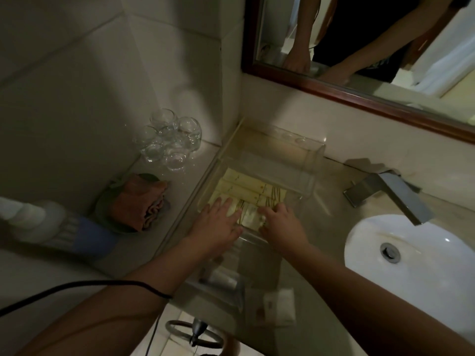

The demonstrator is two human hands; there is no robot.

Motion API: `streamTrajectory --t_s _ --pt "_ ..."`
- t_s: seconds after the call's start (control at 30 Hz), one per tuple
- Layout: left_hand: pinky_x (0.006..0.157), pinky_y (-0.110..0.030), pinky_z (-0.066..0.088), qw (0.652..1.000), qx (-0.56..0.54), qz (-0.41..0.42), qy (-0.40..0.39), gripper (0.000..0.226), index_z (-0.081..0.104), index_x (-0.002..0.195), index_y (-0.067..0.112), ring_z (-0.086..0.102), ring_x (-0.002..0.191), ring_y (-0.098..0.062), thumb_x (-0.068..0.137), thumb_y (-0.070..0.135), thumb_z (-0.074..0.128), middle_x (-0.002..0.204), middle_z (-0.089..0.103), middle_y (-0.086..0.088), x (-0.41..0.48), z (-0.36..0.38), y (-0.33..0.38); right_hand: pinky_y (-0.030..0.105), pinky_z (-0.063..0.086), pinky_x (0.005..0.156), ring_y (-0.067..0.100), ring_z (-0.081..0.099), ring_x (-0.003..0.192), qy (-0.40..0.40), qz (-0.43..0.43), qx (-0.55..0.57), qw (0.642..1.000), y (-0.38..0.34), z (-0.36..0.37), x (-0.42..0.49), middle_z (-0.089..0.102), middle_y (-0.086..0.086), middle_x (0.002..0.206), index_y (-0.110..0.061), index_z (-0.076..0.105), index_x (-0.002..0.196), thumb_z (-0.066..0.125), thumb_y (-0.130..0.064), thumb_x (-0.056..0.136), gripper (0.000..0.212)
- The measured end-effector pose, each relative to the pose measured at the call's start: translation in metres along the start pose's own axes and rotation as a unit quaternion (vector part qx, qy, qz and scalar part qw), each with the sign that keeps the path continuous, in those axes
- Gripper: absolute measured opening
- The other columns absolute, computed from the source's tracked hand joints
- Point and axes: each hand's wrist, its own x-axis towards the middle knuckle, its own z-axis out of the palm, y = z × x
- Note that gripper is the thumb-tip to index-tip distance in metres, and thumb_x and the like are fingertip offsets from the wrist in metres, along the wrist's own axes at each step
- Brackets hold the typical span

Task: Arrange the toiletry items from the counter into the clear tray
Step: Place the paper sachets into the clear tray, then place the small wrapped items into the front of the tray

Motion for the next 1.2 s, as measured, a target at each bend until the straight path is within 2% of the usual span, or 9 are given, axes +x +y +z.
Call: streamTrajectory --t_s 0.13,0.27,0.47,0.6,0.7,0.77,0.87,1.03,1.2 --pt "0.119 -0.046 0.007 0.999 -0.015 0.028 0.030 0.058 0.015 0.149 0.032 -0.002 0.149 -0.025 0.096 0.052 0.026 0.162 0.005 -0.005 0.002 0.001 0.008 0.040 0.043 0.102 0.028 0.044 0.122 0.038 0.009 -0.006 0.999 0.000 0.002 -0.003 0.050 0.007 0.129 -0.025 0.044 0.138 0.059 -0.041 0.088 0.054" --pt "0.119 -0.046 0.006 0.999 -0.015 0.035 0.012 0.058 0.016 0.150 0.031 -0.003 0.149 -0.025 0.096 0.053 0.026 0.162 0.004 -0.003 0.001 0.000 0.015 0.043 0.038 0.108 0.031 0.039 0.129 0.061 0.055 0.016 0.996 -0.002 0.004 -0.006 0.044 0.012 0.140 -0.017 0.036 0.143 0.052 -0.046 0.090 0.062" --pt "0.119 -0.047 0.013 0.999 -0.009 0.042 0.021 0.057 0.021 0.149 0.028 0.005 0.148 -0.027 0.096 0.050 0.030 0.161 0.011 -0.004 -0.002 0.000 0.018 0.041 0.035 0.109 0.029 0.039 0.128 0.076 0.032 0.010 0.997 -0.004 0.000 -0.023 0.047 0.010 0.139 -0.016 0.040 0.141 0.052 -0.044 0.091 0.058" --pt "0.111 -0.043 0.029 0.993 -0.048 0.048 0.095 0.051 0.040 0.141 0.022 0.029 0.139 -0.028 0.093 0.040 0.044 0.150 0.037 -0.008 -0.007 -0.001 0.022 0.037 0.038 0.103 0.025 0.044 0.120 0.109 -0.003 0.037 0.993 -0.001 -0.004 -0.047 0.053 0.007 0.129 -0.017 0.049 0.133 0.055 -0.036 0.090 0.048" --pt "0.093 -0.038 0.045 0.979 -0.074 0.067 0.176 0.037 0.060 0.121 0.016 0.051 0.114 -0.026 0.086 0.024 0.052 0.121 0.058 -0.008 -0.017 -0.003 0.024 0.032 0.042 0.095 0.022 0.049 0.113 0.139 -0.038 0.064 0.987 0.006 -0.010 -0.071 0.055 0.003 0.121 -0.018 0.055 0.125 0.057 -0.030 0.089 0.038" --pt "0.082 -0.037 0.048 0.970 -0.089 0.074 0.213 0.027 0.065 0.106 0.013 0.055 0.100 -0.025 0.081 0.016 0.055 0.105 0.061 -0.008 -0.028 -0.003 0.026 0.029 0.042 0.095 0.017 0.050 0.115 0.113 -0.060 0.080 0.989 0.010 -0.012 -0.089 0.053 -0.002 0.123 -0.022 0.053 0.125 0.055 -0.031 0.091 0.035" --pt "0.078 -0.039 0.052 0.971 -0.113 0.063 0.201 0.023 0.066 0.100 0.012 0.057 0.093 -0.024 0.080 0.011 0.054 0.100 0.060 -0.007 -0.049 0.001 0.031 0.029 0.043 0.096 0.014 0.050 0.116 0.044 -0.109 0.076 0.990 0.019 -0.005 -0.112 0.052 -0.005 0.126 -0.028 0.051 0.125 0.056 -0.038 0.090 0.037" --pt "0.085 -0.039 0.050 0.996 -0.044 0.025 0.076 0.040 0.058 0.118 0.020 0.056 0.105 -0.026 0.078 0.021 0.062 0.119 0.058 -0.005 -0.082 0.018 0.043 0.034 0.037 0.101 0.020 0.041 0.124 -0.059 -0.133 -0.005 0.989 0.030 0.020 -0.133 0.046 -0.002 0.134 -0.029 0.042 0.134 0.060 -0.058 0.079 0.064" --pt "0.092 -0.038 0.047 0.998 0.011 -0.040 0.046 0.054 0.053 0.129 0.019 0.053 0.115 -0.028 0.080 0.036 0.066 0.130 0.056 -0.008 -0.095 0.038 0.048 0.037 0.039 0.096 0.024 0.043 0.117 -0.091 -0.150 -0.056 0.983 0.032 0.033 -0.138 0.049 0.003 0.128 -0.027 0.044 0.132 0.063 -0.047 0.079 0.060"
